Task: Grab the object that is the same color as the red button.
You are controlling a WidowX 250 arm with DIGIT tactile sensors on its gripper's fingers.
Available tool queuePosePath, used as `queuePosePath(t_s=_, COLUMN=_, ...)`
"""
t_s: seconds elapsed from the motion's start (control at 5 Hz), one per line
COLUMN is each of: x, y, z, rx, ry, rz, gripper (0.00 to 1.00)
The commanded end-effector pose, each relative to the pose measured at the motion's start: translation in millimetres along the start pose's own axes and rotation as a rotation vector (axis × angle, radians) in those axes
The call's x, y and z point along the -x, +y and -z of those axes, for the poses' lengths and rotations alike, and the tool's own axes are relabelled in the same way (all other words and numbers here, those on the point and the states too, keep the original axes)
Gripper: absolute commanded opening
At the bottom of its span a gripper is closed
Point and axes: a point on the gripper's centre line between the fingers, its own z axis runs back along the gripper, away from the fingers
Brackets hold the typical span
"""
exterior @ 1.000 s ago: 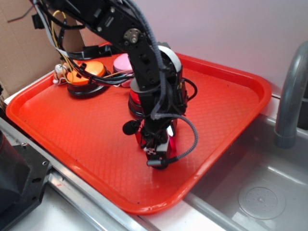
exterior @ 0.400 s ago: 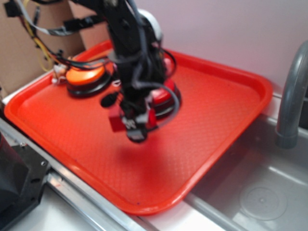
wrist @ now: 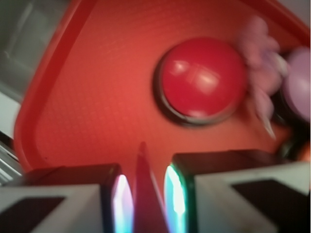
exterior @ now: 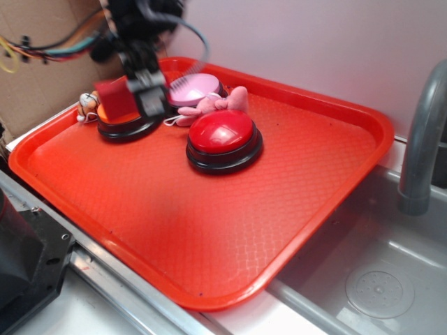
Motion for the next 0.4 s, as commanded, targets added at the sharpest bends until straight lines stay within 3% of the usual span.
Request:
queuePosePath(t_s=0.0, x=17.3, y=36.5, z=-54.5, rx=-0.138, ry=-0.081, rz=-0.344, gripper=0.0)
queuePosePath(t_s=0.2, x=24.2, y=46.8, z=-58.7, rx=-0.167, ry=-0.075, rz=-0.459, gripper=0.0)
